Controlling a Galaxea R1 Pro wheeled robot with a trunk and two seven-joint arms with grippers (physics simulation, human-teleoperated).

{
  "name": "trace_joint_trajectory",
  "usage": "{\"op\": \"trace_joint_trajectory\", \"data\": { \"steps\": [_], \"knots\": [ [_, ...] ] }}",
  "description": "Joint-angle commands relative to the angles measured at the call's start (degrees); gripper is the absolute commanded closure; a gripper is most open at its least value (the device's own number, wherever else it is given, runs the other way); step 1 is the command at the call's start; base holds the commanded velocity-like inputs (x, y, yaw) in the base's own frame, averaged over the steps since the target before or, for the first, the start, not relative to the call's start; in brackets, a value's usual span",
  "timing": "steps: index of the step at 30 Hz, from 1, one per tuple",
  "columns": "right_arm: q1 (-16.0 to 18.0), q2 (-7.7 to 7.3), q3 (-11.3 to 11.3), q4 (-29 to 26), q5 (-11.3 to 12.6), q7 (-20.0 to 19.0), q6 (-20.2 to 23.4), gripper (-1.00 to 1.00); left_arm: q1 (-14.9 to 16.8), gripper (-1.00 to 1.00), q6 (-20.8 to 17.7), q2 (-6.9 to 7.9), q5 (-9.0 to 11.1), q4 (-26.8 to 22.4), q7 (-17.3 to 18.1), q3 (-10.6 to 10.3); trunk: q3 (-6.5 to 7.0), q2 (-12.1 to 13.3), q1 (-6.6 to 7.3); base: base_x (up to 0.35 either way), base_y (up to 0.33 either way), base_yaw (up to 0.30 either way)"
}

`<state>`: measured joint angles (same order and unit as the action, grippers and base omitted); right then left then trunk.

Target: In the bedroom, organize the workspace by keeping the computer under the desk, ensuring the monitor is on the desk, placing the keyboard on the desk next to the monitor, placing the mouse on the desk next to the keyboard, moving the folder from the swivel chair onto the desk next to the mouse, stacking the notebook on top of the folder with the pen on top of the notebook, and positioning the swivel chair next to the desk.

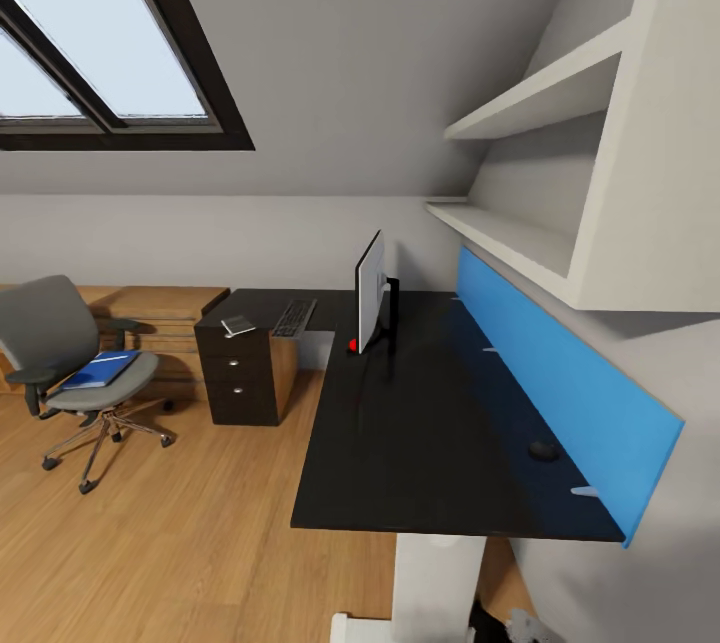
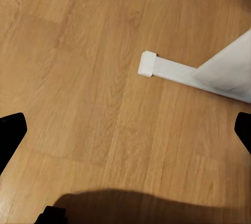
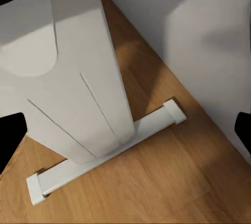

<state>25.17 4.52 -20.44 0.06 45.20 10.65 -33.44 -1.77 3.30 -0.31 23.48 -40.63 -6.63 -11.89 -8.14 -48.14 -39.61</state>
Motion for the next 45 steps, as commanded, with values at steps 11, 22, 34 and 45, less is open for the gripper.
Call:
{"op": "trace_joint_trajectory", "data": {
  "steps": [11,22,34,45],
  "knots": [
    [1.3,-1.46,-0.6,-5.5,0.1,1.8,2.6,-1.0,0.0,-1.0,0.3,0.13,0.6,0.0,-0.4,-0.3,-0.07,-0.1,-0.01,0.0,0.0,0.0],
    [-2.8,-12.09,-0.6,-51.6,0.1,23.1,30.2,-1.0,0.0,-1.0,0.4,0.12,0.6,0.2,-0.4,-0.3,-0.07,-0.1,-0.01,0.0,0.0,0.0],
    [-2.4,-14.31,0.3,-67.2,0.2,33.6,52.8,-1.0,0.0,-1.0,0.4,0.14,0.6,0.2,-0.5,-0.3,-0.07,-0.1,-0.01,0.0,0.0,0.0],
    [33.6,-13.09,0.0,-14.2,-5.7,10.9,39.7,-1.0,0.0,-1.0,0.4,0.63,0.6,0.0,-0.5,-0.2,-0.07,-0.1,-0.01,0.0,0.0,0.0]
  ]
}}
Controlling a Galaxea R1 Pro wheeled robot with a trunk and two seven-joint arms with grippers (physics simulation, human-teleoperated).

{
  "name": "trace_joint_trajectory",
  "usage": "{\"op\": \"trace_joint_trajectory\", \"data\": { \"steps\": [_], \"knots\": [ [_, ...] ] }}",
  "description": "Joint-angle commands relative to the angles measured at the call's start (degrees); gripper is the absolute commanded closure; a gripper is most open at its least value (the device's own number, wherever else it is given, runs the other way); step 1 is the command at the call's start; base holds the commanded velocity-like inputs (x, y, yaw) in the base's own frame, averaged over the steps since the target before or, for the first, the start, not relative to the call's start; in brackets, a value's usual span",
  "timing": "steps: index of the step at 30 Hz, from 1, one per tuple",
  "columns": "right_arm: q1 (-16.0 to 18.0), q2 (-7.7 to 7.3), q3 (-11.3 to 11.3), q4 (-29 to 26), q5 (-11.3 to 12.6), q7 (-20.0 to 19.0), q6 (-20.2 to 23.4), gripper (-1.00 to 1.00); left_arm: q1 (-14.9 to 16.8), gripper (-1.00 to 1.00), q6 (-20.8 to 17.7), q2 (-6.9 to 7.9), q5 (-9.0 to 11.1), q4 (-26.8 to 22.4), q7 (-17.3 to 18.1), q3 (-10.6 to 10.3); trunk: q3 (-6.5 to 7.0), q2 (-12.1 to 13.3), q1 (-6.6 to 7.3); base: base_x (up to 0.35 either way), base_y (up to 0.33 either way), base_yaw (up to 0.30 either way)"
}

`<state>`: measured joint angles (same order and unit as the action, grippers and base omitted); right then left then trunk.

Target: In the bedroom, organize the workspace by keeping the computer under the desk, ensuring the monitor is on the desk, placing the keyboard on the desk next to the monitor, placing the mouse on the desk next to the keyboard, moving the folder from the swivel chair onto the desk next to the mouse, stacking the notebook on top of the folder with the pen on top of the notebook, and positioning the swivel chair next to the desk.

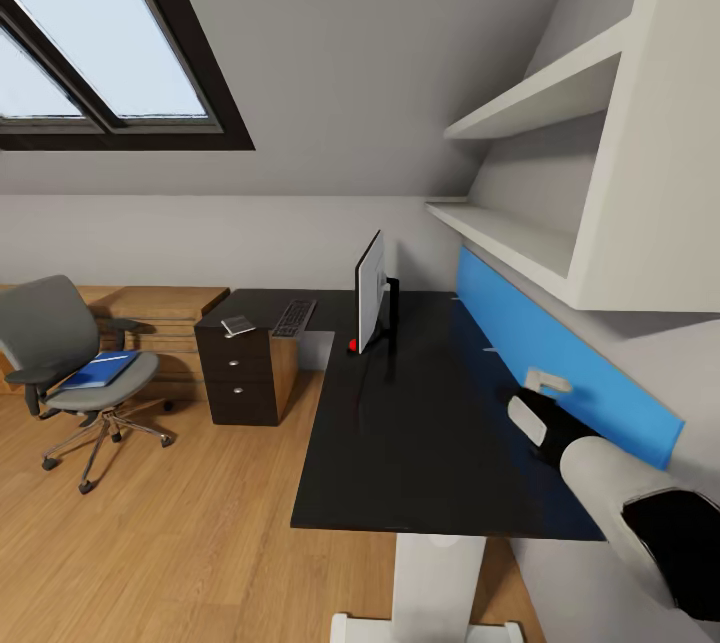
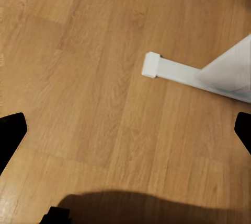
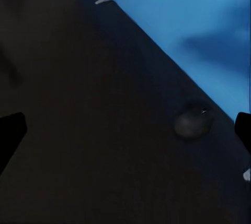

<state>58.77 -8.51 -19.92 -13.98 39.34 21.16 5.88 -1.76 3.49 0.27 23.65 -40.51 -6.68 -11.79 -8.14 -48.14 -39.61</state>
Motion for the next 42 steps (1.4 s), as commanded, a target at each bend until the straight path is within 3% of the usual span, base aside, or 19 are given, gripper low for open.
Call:
{"op": "trace_joint_trajectory", "data": {
  "steps": [1,2,3,9,10,14,15,18,21,23,24,26,30,35,36,37,42],
  "knots": [
    [0.3,-0.01,-0.5,0.4,-0.6,0.0,0.0,-1.0,0.0,-1.0,0.2,0.25,0.5,-0.1,-0.4,-0.2,-0.08,-0.1,-0.01,0.0,0.0,0.0],
    [0.5,0.02,-0.5,0.8,-1.3,-0.3,-0.2,-1.0,0.0,-1.0,0.2,0.47,0.5,-0.2,-0.4,-0.1,-0.08,-0.1,-0.01,0.0,0.0,0.0],
    [1.1,0.25,-0.5,1.9,-3.0,-1.1,-0.8,-1.0,0.0,-1.0,0.2,1.36,0.4,-0.5,-0.4,1.6,-0.08,-0.1,-0.01,0.0,0.0,0.0],
    [1.3,0.59,-0.4,4.5,-3.8,-1.4,-0.8,-1.0,0.0,-1.0,0.2,2.87,0.4,-2.0,-0.4,7.8,-0.08,-0.1,-0.01,0.0,0.0,0.0],
    [1.3,0.66,-0.4,5.8,-3.9,-1.4,-0.8,-1.0,0.0,-1.0,0.2,3.38,0.5,-2.7,-0.3,10.8,-0.08,-0.1,-0.01,0.0,0.0,0.0],
    [1.4,0.7,-0.3,7.3,-3.9,-1.5,-0.8,-1.0,0.0,-1.0,0.1,4.16,0.5,-3.6,0.0,17.6,-0.08,-0.1,-0.01,0.0,0.0,0.0],
    [1.4,0.68,-0.3,7.7,-3.8,-1.6,-0.8,-1.0,0.0,-1.0,0.1,4.39,0.5,-4.0,0.1,20.7,-0.08,-0.1,-0.01,0.0,0.0,0.0],
    [1.4,0.63,-0.2,8.3,-3.6,-1.8,-0.8,-1.0,0.0,-1.0,-0.5,4.71,0.5,-6.9,0.2,24.2,-0.08,-0.1,-0.01,0.0,-0.024,0.0],
    [1.4,0.7,-0.2,8.6,-3.5,-2.0,-0.8,-1.0,0.0,-1.0,-3.3,4.88,0.5,-11.7,0.0,25.5,-0.08,-0.1,-0.01,0.0,-0.071,0.0],
    [1.3,0.75,-0.2,8.8,-3.4,-2.1,-0.8,-1.0,0.0,-1.0,-9.7,4.78,0.5,-17.4,-0.5,26.2,-0.08,-0.1,-0.01,0.0,-0.035,0.0],
    [1.3,0.76,-0.2,8.9,-3.4,-2.2,-0.8,-1.0,0.0,-1.0,-17.7,4.71,0.4,-22.1,-1.9,26.6,-0.08,-0.1,-0.01,0.0,-0.016,0.0],
    [1.3,0.73,-0.2,8.9,-3.5,-2.1,-0.8,-1.0,0.0,-1.0,-22.9,4.87,0.5,-25.2,-3.5,26.7,-0.08,-0.1,-0.01,0.0,-0.01,0.0],
    [1.3,0.63,-0.3,9.0,-3.6,-2.1,0.0,-1.0,2.0,-1.0,-26.8,5.06,0.4,-28.0,-5.1,26.7,-0.08,-0.1,-0.01,0.0,-0.004,0.0],
    [1.3,0.54,-0.2,8.9,-3.5,-2.2,3.1,-1.0,10.9,-1.0,-34.7,4.9,0.3,-24.7,-5.6,26.1,-0.08,-0.1,-0.01,0.0,-0.001,0.0],
    [1.3,0.55,-0.2,8.9,-3.4,-2.3,4.6,-1.0,15.2,-1.0,-39.4,4.89,0.4,-21.6,-5.7,25.8,-0.08,-0.1,-0.01,0.0,0.0,0.0],
    [1.3,0.56,-0.2,8.9,-3.3,-2.4,5.2,-1.0,17.2,-1.0,-41.5,4.9,0.4,-20.1,-5.7,25.7,-0.08,-0.1,-0.01,0.0,0.0,0.0],
    [1.2,0.66,-0.3,9.0,-3.3,-3.4,6.9,-1.0,27.7,-1.0,-47.9,4.94,0.5,-12.0,-5.5,25.5,-0.08,-0.1,-0.01,0.0,0.0,0.0]
  ]
}}
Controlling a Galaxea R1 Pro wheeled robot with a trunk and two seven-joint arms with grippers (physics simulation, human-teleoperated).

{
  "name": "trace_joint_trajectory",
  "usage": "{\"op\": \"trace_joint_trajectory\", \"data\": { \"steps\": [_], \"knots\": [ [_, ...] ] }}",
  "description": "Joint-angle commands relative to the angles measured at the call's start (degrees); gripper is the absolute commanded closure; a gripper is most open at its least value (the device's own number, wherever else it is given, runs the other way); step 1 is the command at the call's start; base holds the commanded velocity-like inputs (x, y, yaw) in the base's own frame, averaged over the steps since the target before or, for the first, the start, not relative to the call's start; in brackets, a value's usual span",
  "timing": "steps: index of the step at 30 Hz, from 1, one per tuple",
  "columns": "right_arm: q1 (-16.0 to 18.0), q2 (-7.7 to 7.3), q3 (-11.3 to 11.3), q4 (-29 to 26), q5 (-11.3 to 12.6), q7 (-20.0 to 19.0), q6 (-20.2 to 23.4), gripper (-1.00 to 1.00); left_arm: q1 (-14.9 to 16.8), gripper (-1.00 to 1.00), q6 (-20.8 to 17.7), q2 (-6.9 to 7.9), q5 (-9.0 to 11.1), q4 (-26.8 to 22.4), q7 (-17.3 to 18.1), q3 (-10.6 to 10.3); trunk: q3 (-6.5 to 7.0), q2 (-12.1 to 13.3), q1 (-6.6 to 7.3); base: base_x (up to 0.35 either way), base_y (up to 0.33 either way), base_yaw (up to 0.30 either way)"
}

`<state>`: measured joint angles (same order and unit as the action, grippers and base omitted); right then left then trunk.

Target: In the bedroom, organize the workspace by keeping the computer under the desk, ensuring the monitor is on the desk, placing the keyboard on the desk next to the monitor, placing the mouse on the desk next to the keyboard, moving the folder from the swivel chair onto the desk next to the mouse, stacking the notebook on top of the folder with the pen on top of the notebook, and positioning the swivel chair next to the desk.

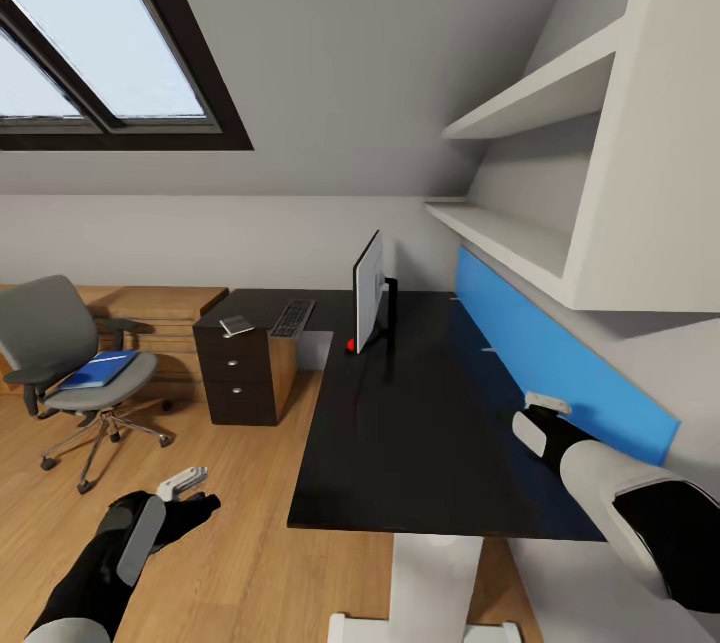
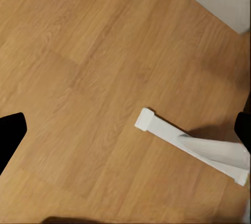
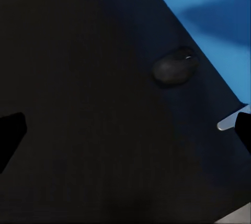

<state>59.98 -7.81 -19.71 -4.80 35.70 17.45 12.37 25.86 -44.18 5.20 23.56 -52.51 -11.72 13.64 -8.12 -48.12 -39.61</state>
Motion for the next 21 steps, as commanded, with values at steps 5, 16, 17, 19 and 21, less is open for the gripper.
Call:
{"op": "trace_joint_trajectory", "data": {
  "steps": [5,16,17,19,21],
  "knots": [
    [-0.1,-0.01,-0.5,-0.1,0.3,-0.3,0.9,-1.0,3.6,-1.0,-1.0,-0.25,0.5,2.4,-0.3,-0.1,-0.1,-0.1,-0.01,0.0,0.0,0.0],
    [-0.8,-0.03,-0.6,-0.2,-0.1,-0.5,0.9,-1.0,4.8,-1.0,4.4,0.09,0.3,4.1,-0.2,0.0,-0.1,-0.1,-0.01,0.089,0.0,0.0],
    [-0.9,-0.16,-0.5,-0.2,-0.1,-0.5,0.9,-1.0,4.8,-1.0,4.7,0.13,0.3,4.2,-0.2,0.1,-0.1,-0.1,-0.01,0.296,0.0,0.0],
    [-0.9,-0.2,-0.5,-0.2,-0.1,-0.5,0.9,-1.0,4.8,-1.0,4.8,0.12,0.3,4.3,-0.2,0.1,-0.1,-0.1,-0.01,0.305,0.0,0.0],
    [-0.9,-0.22,-0.5,-0.2,-0.1,-0.5,0.9,-1.0,4.8,-1.0,4.8,0.1,0.3,4.4,-0.2,0.1,-0.1,-0.1,-0.01,0.314,0.008,0.0]
  ]
}}
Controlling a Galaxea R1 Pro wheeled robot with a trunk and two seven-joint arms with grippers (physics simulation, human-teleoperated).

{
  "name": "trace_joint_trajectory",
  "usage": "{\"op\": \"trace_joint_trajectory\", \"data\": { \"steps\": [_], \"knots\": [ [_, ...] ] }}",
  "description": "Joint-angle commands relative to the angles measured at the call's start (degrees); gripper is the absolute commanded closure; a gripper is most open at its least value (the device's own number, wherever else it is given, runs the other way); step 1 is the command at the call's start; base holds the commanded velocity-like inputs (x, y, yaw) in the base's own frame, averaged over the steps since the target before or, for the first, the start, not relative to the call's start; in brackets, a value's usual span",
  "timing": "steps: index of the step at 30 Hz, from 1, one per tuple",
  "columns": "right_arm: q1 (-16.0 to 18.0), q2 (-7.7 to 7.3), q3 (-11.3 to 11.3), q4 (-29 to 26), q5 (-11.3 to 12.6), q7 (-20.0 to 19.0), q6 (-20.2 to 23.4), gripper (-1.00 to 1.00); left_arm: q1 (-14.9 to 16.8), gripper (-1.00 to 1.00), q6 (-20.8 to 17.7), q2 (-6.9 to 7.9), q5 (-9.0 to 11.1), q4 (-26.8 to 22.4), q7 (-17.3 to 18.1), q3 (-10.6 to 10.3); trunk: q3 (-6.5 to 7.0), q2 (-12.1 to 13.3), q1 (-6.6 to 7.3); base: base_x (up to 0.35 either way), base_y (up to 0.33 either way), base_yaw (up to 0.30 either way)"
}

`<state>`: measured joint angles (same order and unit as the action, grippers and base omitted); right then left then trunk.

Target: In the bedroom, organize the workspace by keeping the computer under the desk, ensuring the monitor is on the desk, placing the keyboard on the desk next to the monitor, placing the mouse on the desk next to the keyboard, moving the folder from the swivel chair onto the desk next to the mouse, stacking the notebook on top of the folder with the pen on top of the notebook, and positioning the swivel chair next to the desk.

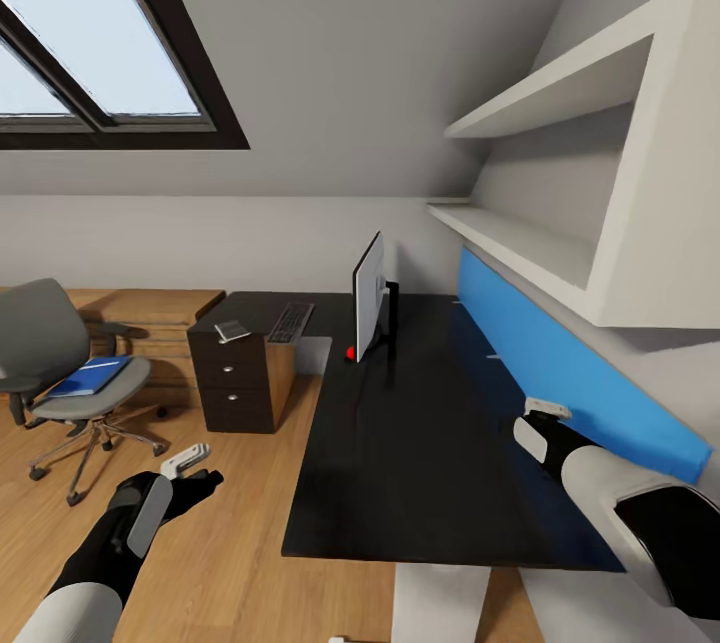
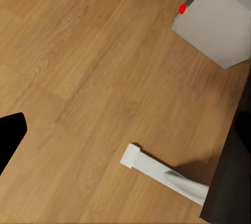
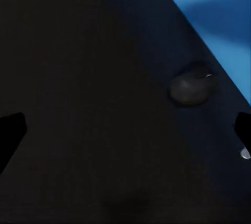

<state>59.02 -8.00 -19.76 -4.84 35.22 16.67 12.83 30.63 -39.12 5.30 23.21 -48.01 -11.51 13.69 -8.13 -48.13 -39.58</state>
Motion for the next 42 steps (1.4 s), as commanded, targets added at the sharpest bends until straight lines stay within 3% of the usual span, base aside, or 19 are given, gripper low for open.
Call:
{"op": "trace_joint_trajectory", "data": {
  "steps": [1,18,33,37,38,39,42],
  "knots": [
    [0.0,-0.02,-0.5,-0.2,0.4,0.3,0.4,-1.0,0.0,-1.0,-0.2,-0.01,0.6,-0.1,-0.5,0.0,-0.09,-0.1,-0.05,0.32,0.035,0.0],
    [0.0,-0.07,-0.3,-0.3,0.8,0.5,0.4,-1.0,0.0,-1.0,-0.2,-0.09,0.6,0.0,-0.5,0.0,-0.09,-0.1,-0.05,0.314,0.151,0.0],
    [0.0,-0.41,-0.3,-0.2,0.8,0.6,0.4,-1.0,0.0,-1.0,-0.4,0.14,0.9,-0.5,-0.7,0.6,-0.11,-0.1,-0.05,0.031,0.018,-0.157],
    [0.0,-0.66,-0.2,-0.2,0.7,0.6,0.4,-1.0,0.0,-1.0,-0.5,-0.01,1.0,-2.4,-0.6,3.8,-0.13,-0.1,-0.05,0.001,0.001,-0.086],
    [0.0,-0.72,-0.2,-0.2,0.7,0.7,0.4,-1.0,0.0,-1.0,-0.6,-0.02,1.0,-3.0,-0.5,5.0,-0.14,-0.1,-0.05,0.0,0.0,-0.035],
    [0.0,-1.41,-0.2,-0.2,0.7,0.7,0.4,-1.0,0.0,-1.0,-0.6,-0.03,1.0,-4.3,-0.5,8.1,-0.14,-0.1,-0.05,0.0,0.0,-0.014],
    [0.0,-2.22,-0.2,-0.1,0.8,0.7,0.4,-1.0,0.0,-1.0,-0.7,-0.03,1.0,-5.4,-0.5,10.5,-0.14,-0.1,-0.05,0.0,0.0,-0.009]
  ]
}}
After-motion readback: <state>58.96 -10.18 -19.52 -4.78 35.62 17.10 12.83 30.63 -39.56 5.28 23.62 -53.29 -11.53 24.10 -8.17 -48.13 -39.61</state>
